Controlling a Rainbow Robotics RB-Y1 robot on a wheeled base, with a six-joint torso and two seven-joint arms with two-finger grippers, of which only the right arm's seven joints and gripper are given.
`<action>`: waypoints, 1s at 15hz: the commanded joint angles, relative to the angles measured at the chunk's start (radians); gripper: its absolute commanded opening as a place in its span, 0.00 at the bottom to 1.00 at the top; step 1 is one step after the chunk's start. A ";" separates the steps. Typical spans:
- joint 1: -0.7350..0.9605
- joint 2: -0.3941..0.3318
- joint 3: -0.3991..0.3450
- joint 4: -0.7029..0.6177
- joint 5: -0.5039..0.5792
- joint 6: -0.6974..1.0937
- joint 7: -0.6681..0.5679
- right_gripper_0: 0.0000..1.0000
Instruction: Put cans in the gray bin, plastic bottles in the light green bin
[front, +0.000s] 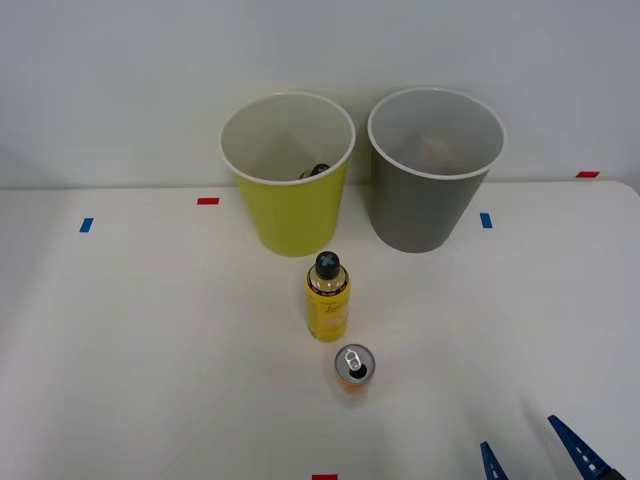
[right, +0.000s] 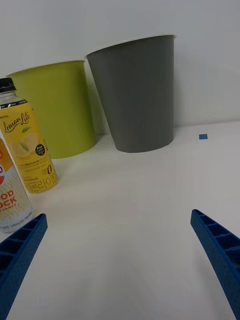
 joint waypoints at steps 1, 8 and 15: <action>0.000 0.000 0.000 0.000 0.000 0.000 0.000 1.00; 0.000 0.000 0.000 0.000 0.000 0.000 0.000 1.00; 0.000 0.000 0.000 0.000 0.000 0.000 0.000 1.00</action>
